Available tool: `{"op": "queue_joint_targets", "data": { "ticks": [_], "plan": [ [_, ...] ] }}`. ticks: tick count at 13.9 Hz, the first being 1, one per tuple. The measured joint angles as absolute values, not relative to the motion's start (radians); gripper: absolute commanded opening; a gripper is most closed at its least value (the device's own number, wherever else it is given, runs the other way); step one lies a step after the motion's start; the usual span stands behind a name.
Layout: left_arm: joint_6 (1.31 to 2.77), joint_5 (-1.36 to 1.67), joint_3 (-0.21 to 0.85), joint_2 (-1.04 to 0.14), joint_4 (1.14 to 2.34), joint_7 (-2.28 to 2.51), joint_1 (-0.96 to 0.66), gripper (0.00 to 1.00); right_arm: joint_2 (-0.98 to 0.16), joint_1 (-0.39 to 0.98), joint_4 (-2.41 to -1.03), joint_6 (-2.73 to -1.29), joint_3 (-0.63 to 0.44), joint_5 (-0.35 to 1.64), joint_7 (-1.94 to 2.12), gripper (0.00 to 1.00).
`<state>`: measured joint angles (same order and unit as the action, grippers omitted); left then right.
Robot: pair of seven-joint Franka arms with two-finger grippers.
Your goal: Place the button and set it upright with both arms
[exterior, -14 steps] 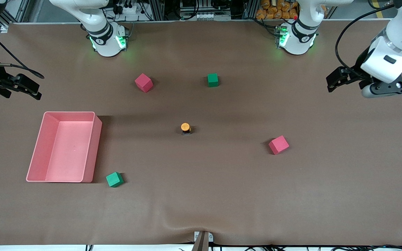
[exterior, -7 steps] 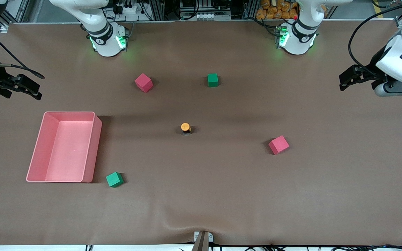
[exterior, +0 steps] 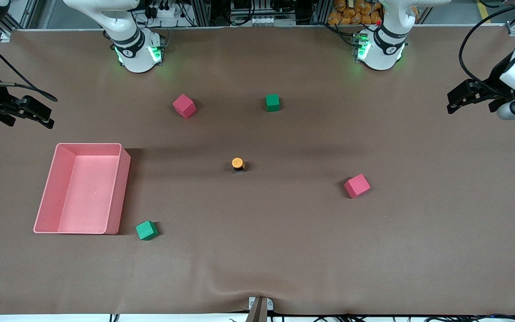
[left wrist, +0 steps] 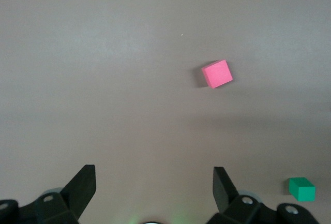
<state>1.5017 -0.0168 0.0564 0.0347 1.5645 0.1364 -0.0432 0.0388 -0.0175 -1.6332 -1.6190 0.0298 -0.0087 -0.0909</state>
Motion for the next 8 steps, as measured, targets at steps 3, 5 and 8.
{"op": "queue_joint_targets", "data": {
  "ticks": [3,5,8],
  "plan": [
    [1.493,-0.017,0.057,0.036,1.542,0.136,-0.039,1.00,0.039,-0.018,-1.633,-1.619,0.030,-0.009,-0.091,1.00],
    [1.488,-0.017,0.057,0.036,1.532,0.136,-0.039,1.00,0.039,-0.018,-1.633,-1.619,0.030,-0.009,-0.091,1.00],
    [1.481,-0.017,0.056,0.035,1.531,0.136,-0.038,1.00,0.039,-0.018,-1.633,-1.619,0.030,-0.009,-0.091,1.00]
  ]
}}
